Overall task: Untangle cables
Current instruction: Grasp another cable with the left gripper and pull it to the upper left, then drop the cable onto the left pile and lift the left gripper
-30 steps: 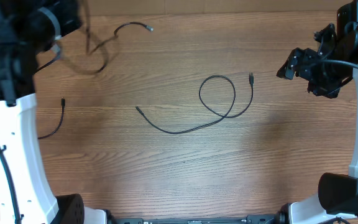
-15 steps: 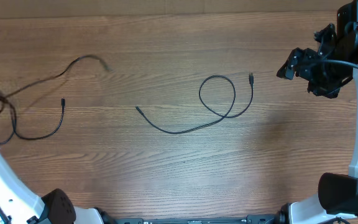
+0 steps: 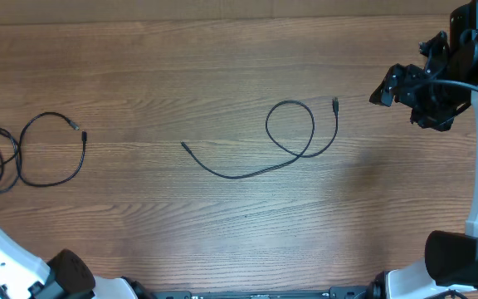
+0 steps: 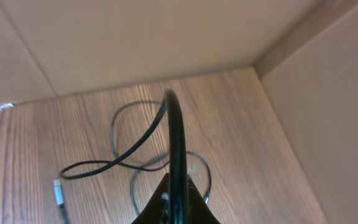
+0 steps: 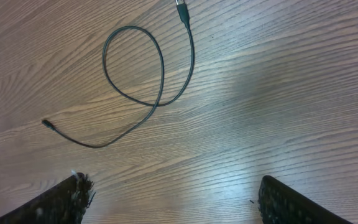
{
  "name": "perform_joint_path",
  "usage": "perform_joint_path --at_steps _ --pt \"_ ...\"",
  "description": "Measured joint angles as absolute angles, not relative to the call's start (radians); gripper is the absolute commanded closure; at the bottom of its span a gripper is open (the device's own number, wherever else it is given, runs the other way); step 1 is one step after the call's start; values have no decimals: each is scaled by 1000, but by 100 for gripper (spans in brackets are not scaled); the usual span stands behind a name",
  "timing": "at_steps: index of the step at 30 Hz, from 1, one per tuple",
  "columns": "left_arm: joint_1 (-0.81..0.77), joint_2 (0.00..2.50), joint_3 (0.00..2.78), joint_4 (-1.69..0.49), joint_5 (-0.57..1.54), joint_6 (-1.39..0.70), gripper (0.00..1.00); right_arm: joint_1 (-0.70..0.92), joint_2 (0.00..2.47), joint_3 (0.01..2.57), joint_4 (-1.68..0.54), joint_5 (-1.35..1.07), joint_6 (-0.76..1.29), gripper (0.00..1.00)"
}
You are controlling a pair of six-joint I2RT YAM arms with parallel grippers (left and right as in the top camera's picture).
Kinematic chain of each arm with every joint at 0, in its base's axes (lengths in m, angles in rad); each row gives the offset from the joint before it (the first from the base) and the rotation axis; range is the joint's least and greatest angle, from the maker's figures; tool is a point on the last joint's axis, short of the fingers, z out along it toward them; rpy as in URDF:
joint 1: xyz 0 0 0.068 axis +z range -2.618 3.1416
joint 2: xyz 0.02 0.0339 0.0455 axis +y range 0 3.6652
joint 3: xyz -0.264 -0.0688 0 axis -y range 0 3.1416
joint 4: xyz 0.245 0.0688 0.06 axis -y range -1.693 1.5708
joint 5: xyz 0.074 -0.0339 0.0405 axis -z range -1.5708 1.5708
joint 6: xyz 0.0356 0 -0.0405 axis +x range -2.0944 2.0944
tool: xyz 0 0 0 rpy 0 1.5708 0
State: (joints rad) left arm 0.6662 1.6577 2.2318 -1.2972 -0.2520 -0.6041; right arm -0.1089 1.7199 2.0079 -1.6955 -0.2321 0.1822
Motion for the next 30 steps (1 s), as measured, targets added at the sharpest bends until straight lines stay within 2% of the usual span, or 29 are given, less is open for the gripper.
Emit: perform_joint_path --at_steps 1,2,3,4,15,20,25,30 --pt "662 1672 2232 -1301 -244 -605 94 -109 1720 2008 -1695 -232 183 16" --pt "660 1687 2232 -1307 -238 -605 51 -109 1720 2008 -1695 -232 182 15" --pt "655 1705 2232 -1316 -233 -606 14 -109 1720 2008 -1695 -232 182 15" --pt "654 1722 2232 -1325 -227 -606 0 -109 1720 2008 -1695 -232 183 15" --pt "648 1794 2230 -1385 -150 -611 0 -109 1720 2008 -1695 -233 182 15" --pt "619 1794 2230 -1381 -6 -577 0 -109 1720 2008 -1695 -232 182 14" --pt "503 1794 2230 -1333 153 -464 0 -109 1720 2008 -1695 -232 182 18" --pt "289 1794 2230 -1320 253 -299 0 -118 1720 2008 -1695 -225 210 18"
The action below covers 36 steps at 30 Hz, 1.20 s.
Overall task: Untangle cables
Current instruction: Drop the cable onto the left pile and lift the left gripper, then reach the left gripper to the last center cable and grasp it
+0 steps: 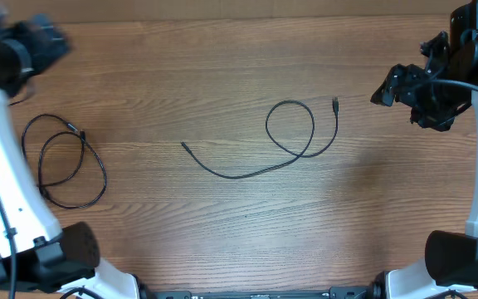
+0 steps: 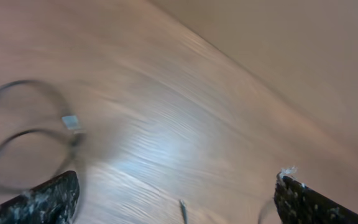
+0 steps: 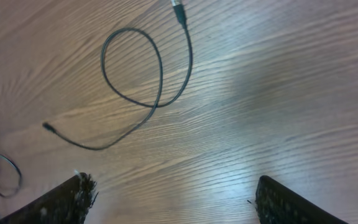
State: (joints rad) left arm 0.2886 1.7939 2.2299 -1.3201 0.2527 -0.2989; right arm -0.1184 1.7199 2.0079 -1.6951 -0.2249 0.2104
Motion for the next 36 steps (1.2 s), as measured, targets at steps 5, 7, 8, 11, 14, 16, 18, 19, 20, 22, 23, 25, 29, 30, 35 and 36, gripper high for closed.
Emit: perform_joint_path --at_steps 5,7,8,11,14,16,18,19,20,22,23,25,29,30,35,36 --pt "62 1796 2230 -1319 285 -149 0 -204 1720 2008 -1696 -205 262 14" --pt "-32 1803 2230 -1320 292 -88 1 -262 1720 2008 -1695 -205 272 7" --pt "-72 1809 2230 -1320 296 -57 1 -288 1720 2008 -1695 -206 275 3" --pt "-190 1837 2230 -1333 301 44 0 -365 1720 2008 -1695 -206 284 1" --pt "-297 1882 2230 -1353 292 122 0 -414 1709 1983 -1693 -205 283 1" --pt "-349 1909 2230 -1360 272 139 0 -432 1689 1940 -1692 -206 279 1" --pt "-398 1934 2230 -1362 241 135 0 -443 1646 1864 -1692 -205 271 1" --pt "-414 1943 2230 -1363 226 130 0 -445 1620 1823 -1694 -205 265 1" --pt "-429 1950 2230 -1364 212 114 1 -445 1593 1787 -1694 -206 262 0" --pt "-449 1956 2230 -1365 186 72 0 -444 1511 1696 -1699 -207 251 0" --pt "-458 1957 2230 -1366 183 47 0 -443 1475 1660 -1693 -207 249 0" --pt "-472 1959 2230 -1363 183 17 0 -439 1407 1597 -1691 -206 245 0" --pt "-538 1997 2230 -1340 180 1 0 -414 1238 1465 -1650 -207 239 0" --pt "-557 2013 2230 -1335 181 1 0 -410 1210 1444 -1644 -207 237 0" --pt "-648 2156 2223 -1295 180 2 0 -404 1145 1382 -1653 -232 229 0" --pt "-657 2185 2222 -1286 181 2 0 -404 1145 1375 -1654 -241 219 0"
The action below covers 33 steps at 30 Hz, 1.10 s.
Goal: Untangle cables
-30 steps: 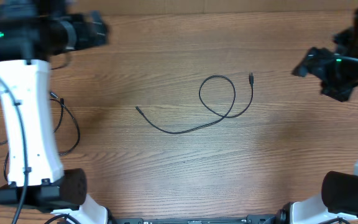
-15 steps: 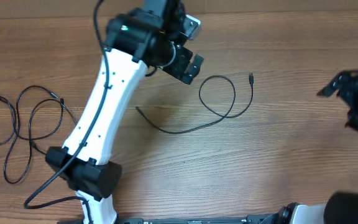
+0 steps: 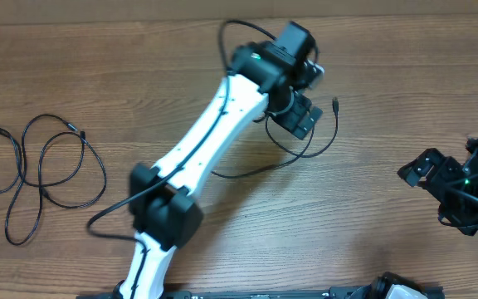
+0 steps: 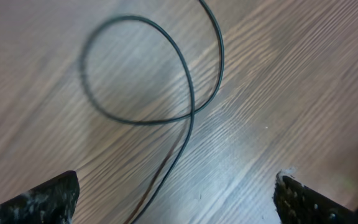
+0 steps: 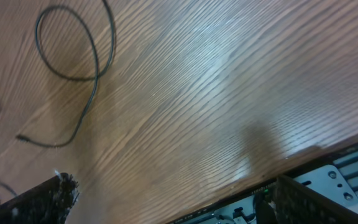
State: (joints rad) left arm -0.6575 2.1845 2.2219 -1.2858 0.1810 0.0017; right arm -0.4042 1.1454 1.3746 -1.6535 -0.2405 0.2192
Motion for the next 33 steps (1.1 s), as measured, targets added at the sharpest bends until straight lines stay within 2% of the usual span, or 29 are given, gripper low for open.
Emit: perform_joint_path --at_steps 5,19,33 --pt "-682 2295 2218 -1248 179 2 0 -385 1146 1320 -1645 -306 155 0" --pt "-734 2453 2218 -1225 155 2 0 -160 1180 1192 -1586 -352 89 0" --pt "-741 2470 2170 -1210 62 -1 0 -148 1209 1192 -1574 -352 84 0"
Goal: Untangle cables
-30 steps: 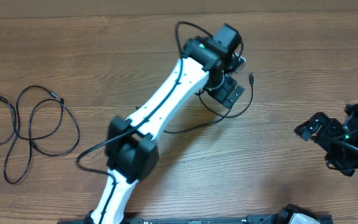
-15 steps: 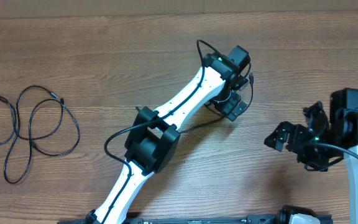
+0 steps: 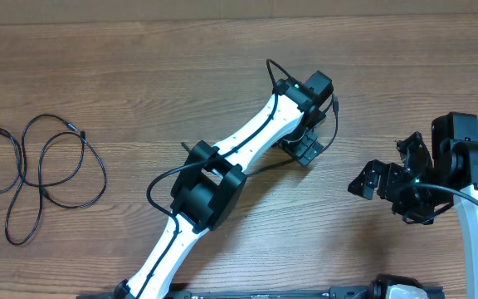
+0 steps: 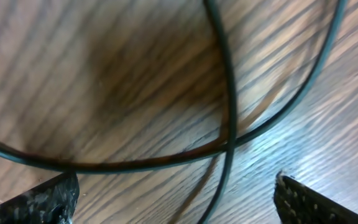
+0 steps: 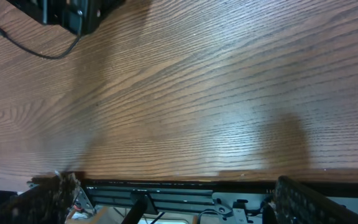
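A thin black cable [image 3: 337, 124] lies looped at mid-table, its loop largely hidden under my left arm. My left gripper [image 3: 304, 151] hangs low over it. In the left wrist view the cable [image 4: 227, 93] fills the frame and crosses itself just ahead of the open gripper [image 4: 176, 214], with nothing between the fingers [image 4: 42, 202]. A second black cable [image 3: 104, 176] lies in loose loops at the far left, apart from the first. My right gripper [image 3: 370, 181] is open over bare wood at the front right, its fingertips [image 5: 58, 199] wide apart.
The table's front edge with a metal rail [image 5: 185, 193] runs below the right gripper. My left arm [image 3: 239, 145] stretches diagonally across the table's middle. A cardboard wall [image 3: 222, 8] lines the far edge.
My left gripper has dropped much closer to the middle cable's crossing, still open. My right gripper has shifted left and now faces the table's front edge.
At first my left gripper was shut on the left cable at the far left. A second later it was open and that cable lay loose on the table. Then the left arm was over the middle loop and the right arm was at the front right. Now the left gripper hangs low over the crossing.
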{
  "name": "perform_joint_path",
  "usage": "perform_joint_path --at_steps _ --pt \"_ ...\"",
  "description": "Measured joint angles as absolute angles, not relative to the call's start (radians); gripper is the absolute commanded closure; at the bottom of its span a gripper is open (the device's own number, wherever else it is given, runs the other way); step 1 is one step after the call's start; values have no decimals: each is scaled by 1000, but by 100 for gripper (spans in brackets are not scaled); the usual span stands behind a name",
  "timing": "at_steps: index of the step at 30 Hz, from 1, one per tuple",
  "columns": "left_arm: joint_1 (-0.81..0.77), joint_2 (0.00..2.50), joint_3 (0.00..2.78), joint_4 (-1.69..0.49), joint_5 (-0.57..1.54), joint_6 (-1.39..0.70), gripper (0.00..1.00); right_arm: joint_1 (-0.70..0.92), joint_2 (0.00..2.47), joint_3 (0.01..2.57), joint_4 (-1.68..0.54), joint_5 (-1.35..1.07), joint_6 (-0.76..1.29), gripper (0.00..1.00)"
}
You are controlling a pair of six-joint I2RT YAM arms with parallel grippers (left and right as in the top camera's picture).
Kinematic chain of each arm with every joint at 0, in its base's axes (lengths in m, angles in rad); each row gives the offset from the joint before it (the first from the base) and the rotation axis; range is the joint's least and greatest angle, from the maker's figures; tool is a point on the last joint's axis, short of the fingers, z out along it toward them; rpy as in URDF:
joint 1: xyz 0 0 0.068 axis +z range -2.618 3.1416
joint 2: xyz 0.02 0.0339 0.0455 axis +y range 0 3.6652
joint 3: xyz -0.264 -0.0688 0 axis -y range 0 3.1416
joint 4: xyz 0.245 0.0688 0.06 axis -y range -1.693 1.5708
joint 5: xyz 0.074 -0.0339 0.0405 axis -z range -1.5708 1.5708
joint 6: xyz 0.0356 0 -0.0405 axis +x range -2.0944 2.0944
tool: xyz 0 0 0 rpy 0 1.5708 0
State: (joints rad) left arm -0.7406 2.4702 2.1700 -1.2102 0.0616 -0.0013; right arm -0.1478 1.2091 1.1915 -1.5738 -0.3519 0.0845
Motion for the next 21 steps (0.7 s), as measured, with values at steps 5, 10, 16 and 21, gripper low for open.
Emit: perform_joint_path --at_steps 5,10,16,21 --pt "-751 2471 2128 -1211 51 -2 1 -148 1209 1192 -1571 -352 85 0" --pt "-764 2471 2120 -1218 35 -6 24 -148 1209 1192 -1567 -352 84 0" --pt "-773 2471 2117 -1223 31 -10 49 -148 1209 1192 -1563 -352 84 0" --pt "-790 2471 2115 -1233 29 -17 56 -148 1209 1192 -1562 -352 84 0"
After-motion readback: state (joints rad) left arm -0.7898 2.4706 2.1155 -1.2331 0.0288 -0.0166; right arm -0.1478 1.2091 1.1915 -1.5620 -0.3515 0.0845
